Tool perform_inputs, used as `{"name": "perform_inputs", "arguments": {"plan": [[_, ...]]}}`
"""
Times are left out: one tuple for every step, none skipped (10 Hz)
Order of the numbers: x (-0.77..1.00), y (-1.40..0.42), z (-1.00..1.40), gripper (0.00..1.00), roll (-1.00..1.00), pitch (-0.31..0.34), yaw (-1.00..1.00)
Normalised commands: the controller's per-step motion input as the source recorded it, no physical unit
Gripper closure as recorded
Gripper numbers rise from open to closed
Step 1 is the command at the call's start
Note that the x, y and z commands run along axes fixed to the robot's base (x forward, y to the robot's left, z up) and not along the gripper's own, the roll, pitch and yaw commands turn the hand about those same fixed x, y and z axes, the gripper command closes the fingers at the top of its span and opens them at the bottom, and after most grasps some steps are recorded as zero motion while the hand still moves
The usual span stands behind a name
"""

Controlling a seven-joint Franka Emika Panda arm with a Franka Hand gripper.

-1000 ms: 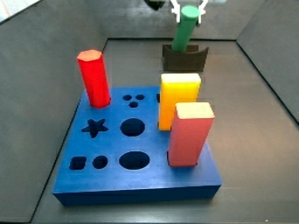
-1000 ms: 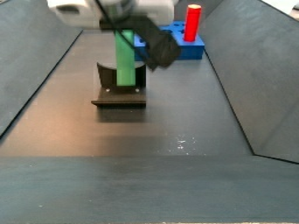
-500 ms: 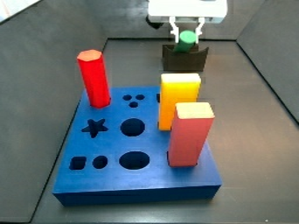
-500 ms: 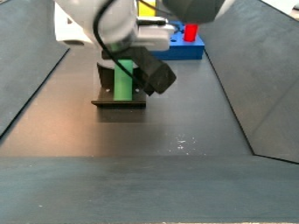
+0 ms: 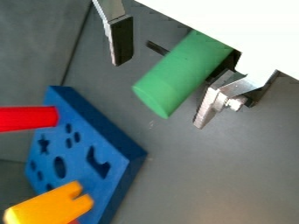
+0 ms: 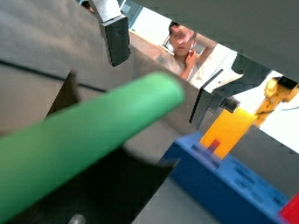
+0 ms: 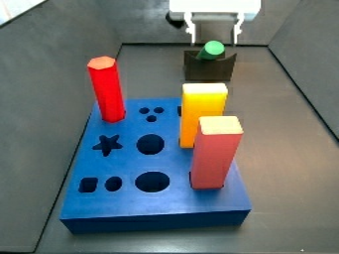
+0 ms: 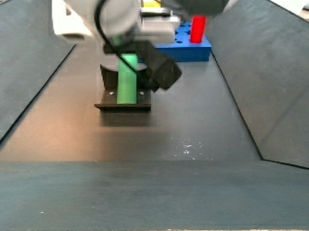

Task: Pick up the oval object. Move up. Place the oval object on the fixture. Regrasp the oval object. Move to above the board. Insert the oval object.
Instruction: Regrasp the oval object.

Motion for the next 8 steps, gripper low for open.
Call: {"name": "perform_inputs", "arguments": {"plan": [[-0.03, 0.0, 1.0, 0.0, 0.03, 0.086, 0.02], [-0.03, 0.01, 1.0, 0.0, 0.04, 0.099, 0.01], [-0.03, 0.01, 0.9, 0.0, 0.04, 0.103, -0.01], [-0.03, 0.01, 0.71, 0.0, 0.04, 0.099, -0.03], [-0.03, 0.01, 0.53, 0.0, 0.04, 0.089, -0.04], [-0.02, 0.01, 0.28, 0.0, 0.03, 0.084, -0.06], [-1.0, 0.0, 0.0, 0.0, 0.0, 0.035, -0.02], [-1.0, 0.0, -0.06, 0.0, -0.02, -0.022, -0.03]]}}
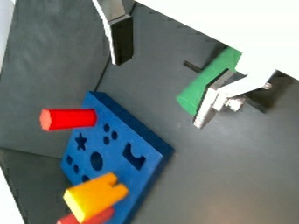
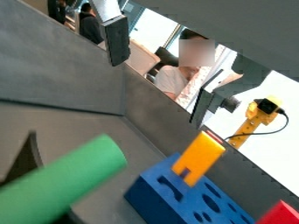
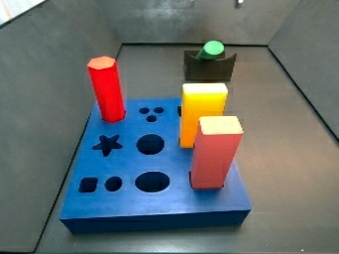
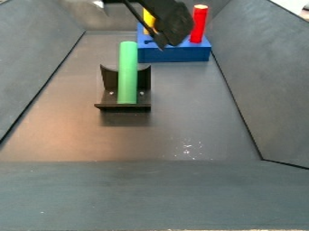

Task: Pick up the oval object. Move up. Place the oval object on the fixture. Regrasp the oval object. Move to above the board. Insert the oval object.
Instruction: Regrasp the oval object.

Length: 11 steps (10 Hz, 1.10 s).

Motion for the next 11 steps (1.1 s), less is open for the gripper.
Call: {"name": "perform_inputs", "arguments": {"plan": [[-1.0, 0.0, -0.03, 0.0, -0.01, -0.044, -0.04], [-1.0, 0.0, -0.01, 0.0, 0.03, -0.066, -0.04], [-1.0, 0.0, -0.01, 0.0, 0.04, -0.072, -0.04], [-1.0, 0.0, 0.0, 0.0, 0.07, -0.088, -0.02], [-1.0, -0.01, 0.01, 0.0, 0.09, -0.098, -0.01], [-0.89, -0.01, 0.01, 0.0, 0.1, -0.105, 0.01], [-0.76, -0.01, 0.01, 0.0, 0.11, -0.111, 0.02], [-0.59, -0.01, 0.02, 0.0, 0.12, -0.111, 0.03], [-0.35, -0.37, -1.0, 0.0, 1.0, -0.015, -0.9], [-0.24, -0.39, -1.0, 0.0, 1.0, -0.02, -0.9], [-0.08, -0.35, -0.96, 0.0, 1.0, -0.05, -0.9]]}}
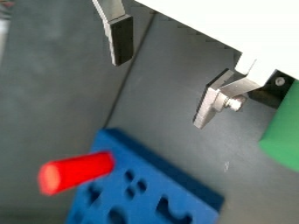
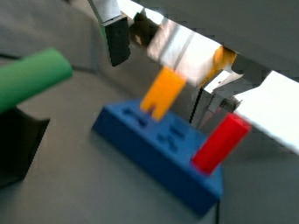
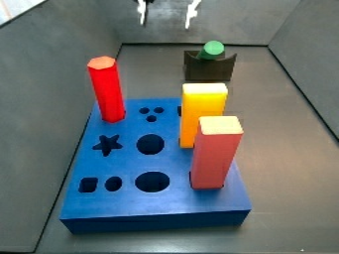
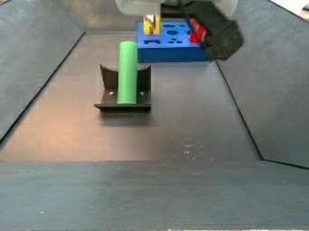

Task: Pick up the oval object. Move up. Place the oval object on the fixture. Regrasp the oval object. Move to above the board. Insert the oval object.
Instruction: Regrasp the oval object.

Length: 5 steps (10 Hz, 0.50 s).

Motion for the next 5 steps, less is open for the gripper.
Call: {"name": "perform_inputs", "arguments": {"plan": [[-0.05, -0.21, -0.73, 0.0, 1.0, -0.07, -0.91], [-0.03, -0.11, -0.52, 0.0, 1.0, -0.092, -0.92], [-0.01, -0.07, -0.27, 0.0, 1.0, -0.121, -0.93], [-0.01, -0.04, -0.1, 0.0, 1.0, -0.141, -0.94], [-0.03, -0.03, -0.04, 0.0, 1.0, -0.161, -0.94]]}}
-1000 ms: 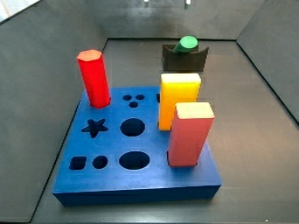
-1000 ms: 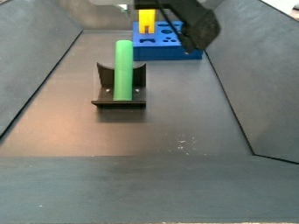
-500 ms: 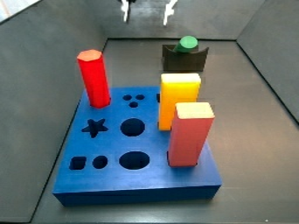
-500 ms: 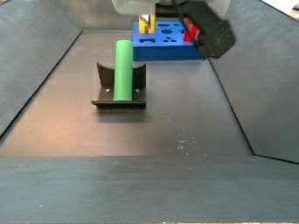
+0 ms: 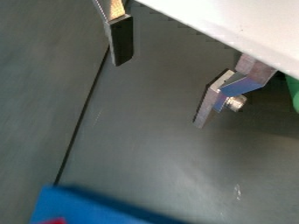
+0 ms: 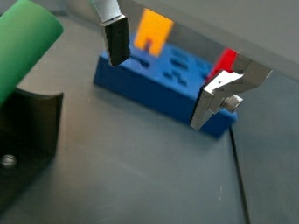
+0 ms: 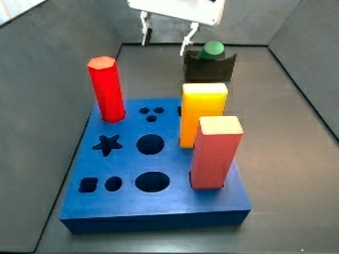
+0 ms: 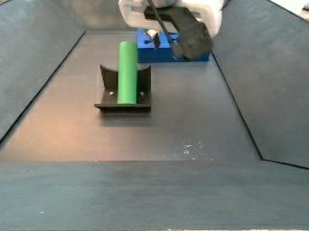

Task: Pick up the oval object. Move up. Place the oval object on the fixture. Regrasp the oval object. Move to above the board. Insert the oval object.
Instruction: Regrasp the oval object.

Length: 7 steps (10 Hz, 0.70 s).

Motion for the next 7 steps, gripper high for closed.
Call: {"name": "perform_inputs", "arguments": {"plan": [[-0.04, -0.03, -0.03, 0.0, 1.0, -0.181, -0.94], [-0.05, -0.03, -0.01, 0.0, 1.0, -0.199, -0.94], [-0.05, -0.02, 0.01, 0.0, 1.0, -0.22, -0.94], [-0.06, -0.02, 0.01, 0.0, 1.0, -0.231, -0.94], [-0.05, -0.02, 0.01, 0.0, 1.0, -0.239, -0.95], [-0.05, -0.01, 0.0, 0.0, 1.0, -0.243, -0.95], [-0.05, -0.01, 0.01, 0.0, 1.0, -0.24, -0.96]]}}
